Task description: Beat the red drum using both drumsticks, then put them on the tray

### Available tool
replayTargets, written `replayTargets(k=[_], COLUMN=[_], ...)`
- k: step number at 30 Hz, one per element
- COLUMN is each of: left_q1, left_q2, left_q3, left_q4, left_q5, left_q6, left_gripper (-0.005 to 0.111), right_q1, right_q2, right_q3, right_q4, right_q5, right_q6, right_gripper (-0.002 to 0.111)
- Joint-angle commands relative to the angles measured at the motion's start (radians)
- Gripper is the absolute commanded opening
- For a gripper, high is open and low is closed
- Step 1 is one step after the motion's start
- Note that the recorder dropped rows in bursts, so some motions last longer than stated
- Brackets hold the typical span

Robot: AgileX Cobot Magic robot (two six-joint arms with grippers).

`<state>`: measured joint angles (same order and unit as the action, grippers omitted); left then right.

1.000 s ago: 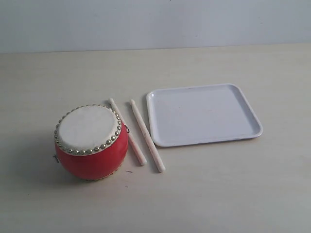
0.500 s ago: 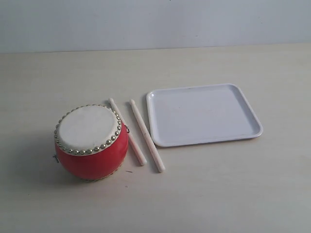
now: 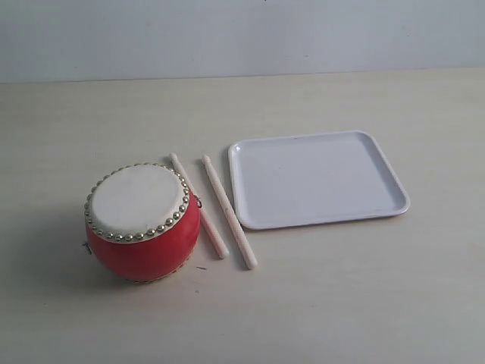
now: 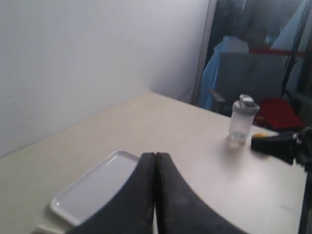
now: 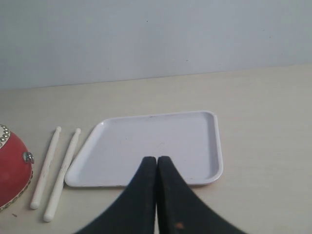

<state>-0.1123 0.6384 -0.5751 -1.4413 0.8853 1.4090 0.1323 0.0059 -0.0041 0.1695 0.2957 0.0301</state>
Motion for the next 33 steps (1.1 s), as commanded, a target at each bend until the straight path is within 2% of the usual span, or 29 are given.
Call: replayTargets(k=[1, 3, 5, 7, 9, 11, 12, 13, 16, 21, 22, 26, 28, 31, 33], left_q1=[0.001, 0.001, 0.001, 0.001, 0.001, 0.001, -0.009, -0.019, -0.08, -0.214, -0.236, -0.344, -0.405, -0.489, -0.509], left_q2=[0.009, 0.009, 0.009, 0.009, 0.009, 0.005, 0.0, -0.004, -0.034, -0.043, -0.041, 0.012, 0.056, 0.133, 0.173], left_q3=[0.011, 0.011, 0.011, 0.007, 0.003, 0.0, 0.0, 0.0, 0.006, 0.006, 0.003, -0.015, -0.045, -0.079, -0.082], left_q4=[0.044, 0.09, 0.179, 0.303, 0.542, 0.762, 0.873, 0.953, 0.966, 0.637, 0.614, 0.835, 0.976, 1.24, 1.313], left_q5=[0.059, 0.043, -0.034, -0.14, -0.255, -0.302, -0.317, -0.326, -0.42, -0.525, -0.527, -0.653, -0.656, -0.729, -0.82], left_q6=[0.074, 0.002, -0.184, -0.466, -0.884, -1.262, -1.402, -1.464, -1.424, -0.967, -0.924, -1.18, -1.274, -1.581, -1.717], left_gripper=[0.0, 0.0, 0.0, 0.0, 0.0, 0.0, 0.0, 0.0, 0.0, 0.0, 0.0, 0.0, 0.0, 0.0, 0.0], right_q1=[-0.006, -0.006, -0.006, -0.006, -0.006, -0.006, -0.006, -0.006, -0.006, -0.006, -0.006, -0.006, -0.006, -0.006, -0.006], right_q2=[-0.006, -0.006, -0.006, -0.006, -0.006, -0.006, -0.006, -0.006, -0.006, -0.006, -0.006, -0.006, -0.006, -0.006, -0.006], right_q3=[0.004, 0.004, 0.004, 0.004, 0.004, 0.004, 0.004, 0.004, 0.004, 0.004, 0.004, 0.004, 0.004, 0.004, 0.004], right_q4=[0.004, 0.004, 0.004, 0.004, 0.004, 0.004, 0.004, 0.004, 0.004, 0.004, 0.004, 0.004, 0.004, 0.004, 0.004], right_q5=[-0.006, -0.006, -0.006, -0.006, -0.006, -0.006, -0.006, -0.006, -0.006, -0.006, -0.006, -0.006, -0.006, -0.006, -0.006], right_q6=[-0.001, -0.001, -0.001, -0.001, -0.001, -0.001, -0.001, -0.001, -0.001, -0.001, -0.001, -0.001, -0.001, -0.001, -0.001], right_gripper=[0.0, 0.0, 0.0, 0.0, 0.0, 0.0, 0.0, 0.0, 0.0, 0.0, 0.0, 0.0, 0.0, 0.0, 0.0])
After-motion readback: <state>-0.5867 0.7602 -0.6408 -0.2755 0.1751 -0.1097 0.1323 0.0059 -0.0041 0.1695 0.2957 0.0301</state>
